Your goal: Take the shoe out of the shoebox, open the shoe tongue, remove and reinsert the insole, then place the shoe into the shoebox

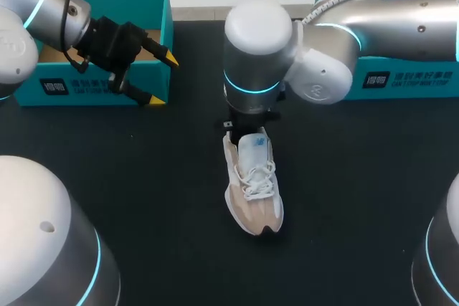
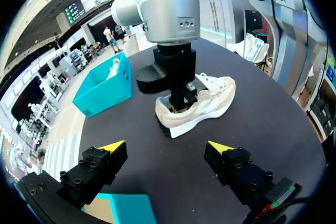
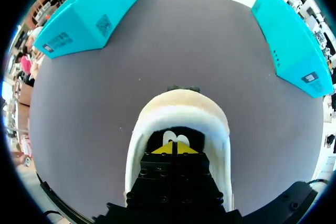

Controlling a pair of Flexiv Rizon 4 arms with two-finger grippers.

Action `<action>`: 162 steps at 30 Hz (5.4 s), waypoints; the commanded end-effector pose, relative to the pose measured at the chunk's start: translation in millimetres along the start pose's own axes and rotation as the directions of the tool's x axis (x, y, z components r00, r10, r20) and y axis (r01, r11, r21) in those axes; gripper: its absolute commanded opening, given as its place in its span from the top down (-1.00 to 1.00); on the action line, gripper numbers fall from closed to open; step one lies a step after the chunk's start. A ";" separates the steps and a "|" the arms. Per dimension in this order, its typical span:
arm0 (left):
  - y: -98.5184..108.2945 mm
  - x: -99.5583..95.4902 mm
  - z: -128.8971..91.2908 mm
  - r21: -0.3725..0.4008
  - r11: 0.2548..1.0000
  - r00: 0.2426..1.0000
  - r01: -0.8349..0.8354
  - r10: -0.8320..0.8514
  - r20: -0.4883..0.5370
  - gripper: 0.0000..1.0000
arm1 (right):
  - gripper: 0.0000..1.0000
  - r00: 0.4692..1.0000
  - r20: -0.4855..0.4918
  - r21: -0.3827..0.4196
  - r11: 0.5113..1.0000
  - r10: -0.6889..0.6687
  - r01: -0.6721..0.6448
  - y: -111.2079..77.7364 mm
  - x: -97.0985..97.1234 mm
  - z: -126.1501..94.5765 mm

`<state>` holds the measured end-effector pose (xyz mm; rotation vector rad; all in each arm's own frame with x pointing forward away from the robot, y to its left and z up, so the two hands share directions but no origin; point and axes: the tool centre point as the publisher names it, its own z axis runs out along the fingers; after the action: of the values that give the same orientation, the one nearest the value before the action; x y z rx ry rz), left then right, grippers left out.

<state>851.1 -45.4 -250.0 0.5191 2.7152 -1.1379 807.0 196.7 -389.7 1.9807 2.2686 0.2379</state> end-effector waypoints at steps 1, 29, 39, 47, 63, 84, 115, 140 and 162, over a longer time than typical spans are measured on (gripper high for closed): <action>0.2 -0.5 -0.2 -0.001 1.000 1.000 -0.001 0.001 -0.003 -1.00 | 1.00 1.000 0.026 0.031 1.000 -0.001 0.000 -0.3 2.9 27.8; 0.2 -0.5 -0.2 -0.001 1.000 1.000 -0.001 0.001 -0.003 -1.00 | 1.00 0.995 0.104 0.036 0.999 -0.015 0.011 0.7 2.5 9.2; 0.2 -0.5 -0.2 -0.001 1.000 1.000 -0.001 0.001 -0.003 -1.00 | 1.00 0.986 0.149 0.281 0.959 -0.072 0.028 -27.6 2.5 -43.3; 0.2 -0.5 -0.2 -0.001 1.000 1.000 -0.001 0.001 -0.003 -1.00 | 1.00 0.986 0.149 0.281 0.959 -0.072 0.028 -27.6 2.5 -43.3; 0.2 -0.5 -0.2 -0.001 1.000 1.000 -0.001 0.001 -0.003 -1.00 | 0.95 0.995 0.089 0.389 0.921 -0.040 0.002 -53.7 0.3 -49.1; 0.2 -0.5 -0.2 -0.001 1.000 1.000 -0.001 0.001 -0.003 -1.00 | -1.00 0.989 0.123 0.412 0.911 -0.083 0.025 -62.0 5.1 -32.8; 0.2 -0.5 -0.2 -0.001 1.000 1.000 -0.001 0.001 -0.003 -1.00 | -1.00 0.966 0.252 0.276 0.961 -0.052 -0.020 -36.4 -16.0 -92.6; 0.2 -0.5 -0.2 -0.001 1.000 1.000 -0.001 0.001 -0.003 -1.00 | -1.00 0.970 0.242 0.248 0.968 -0.025 -0.037 -71.9 6.0 -134.2; 0.2 -0.5 -0.2 -0.001 1.000 1.000 -0.001 0.001 -0.003 -1.00 | 0.51 0.974 0.225 0.287 0.956 0.000 -0.066 -89.4 -5.1 -110.0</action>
<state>851.1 -45.3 -249.9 0.5197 2.7155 -1.1378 700.1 182.2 -297.9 2.0500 2.2253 -0.3395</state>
